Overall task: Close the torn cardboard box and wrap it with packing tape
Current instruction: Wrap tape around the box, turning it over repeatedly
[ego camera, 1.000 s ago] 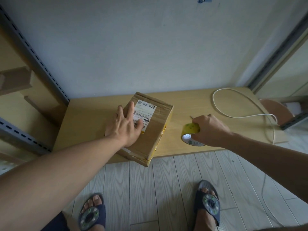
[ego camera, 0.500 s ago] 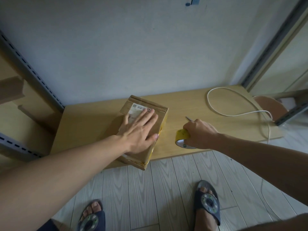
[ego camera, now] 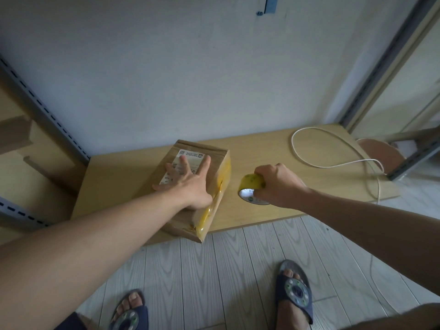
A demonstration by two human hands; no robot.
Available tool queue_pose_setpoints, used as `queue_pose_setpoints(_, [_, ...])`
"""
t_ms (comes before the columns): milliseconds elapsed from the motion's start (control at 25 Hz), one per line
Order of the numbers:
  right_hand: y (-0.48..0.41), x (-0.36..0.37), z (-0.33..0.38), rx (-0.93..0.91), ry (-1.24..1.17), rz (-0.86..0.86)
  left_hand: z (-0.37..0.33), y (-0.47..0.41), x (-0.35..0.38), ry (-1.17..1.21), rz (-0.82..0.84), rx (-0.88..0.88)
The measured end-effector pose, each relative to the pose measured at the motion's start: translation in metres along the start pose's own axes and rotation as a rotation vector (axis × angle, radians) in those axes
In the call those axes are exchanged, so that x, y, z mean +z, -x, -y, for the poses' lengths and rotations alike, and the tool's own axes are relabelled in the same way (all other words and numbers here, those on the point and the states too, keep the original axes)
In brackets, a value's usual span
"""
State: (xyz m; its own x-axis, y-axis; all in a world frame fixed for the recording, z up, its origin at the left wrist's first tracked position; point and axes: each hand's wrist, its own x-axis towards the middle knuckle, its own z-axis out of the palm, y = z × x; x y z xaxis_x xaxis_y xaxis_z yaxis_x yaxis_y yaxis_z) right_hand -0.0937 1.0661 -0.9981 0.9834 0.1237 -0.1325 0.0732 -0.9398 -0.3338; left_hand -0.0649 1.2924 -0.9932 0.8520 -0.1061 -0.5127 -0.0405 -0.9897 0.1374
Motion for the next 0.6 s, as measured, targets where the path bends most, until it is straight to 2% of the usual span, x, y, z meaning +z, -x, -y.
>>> queue_pose_setpoints(240, [-0.02,-0.004,0.046,-0.044,-0.27,-0.164,0.065,-0.013,-0.045,0.082,-0.011,0.159])
queue_pose_setpoints(320, [-0.031,-0.005,0.067,-0.083,-0.3,-0.192,0.089,-0.009,-0.059,0.218,-0.051,0.21])
queue_pose_setpoints(440, [-0.049,-0.008,0.106,-0.126,-0.34,-0.195,0.135,-0.006,-0.075,0.5,-0.117,0.157])
queue_pose_setpoints(480, [-0.054,-0.007,0.121,-0.139,-0.349,-0.19,0.145,-0.006,-0.077,0.484,-0.19,0.117])
queue_pose_setpoints(600, [-0.067,-0.001,0.159,-0.163,-0.351,-0.193,0.148,-0.008,-0.068,0.151,-0.453,-0.012])
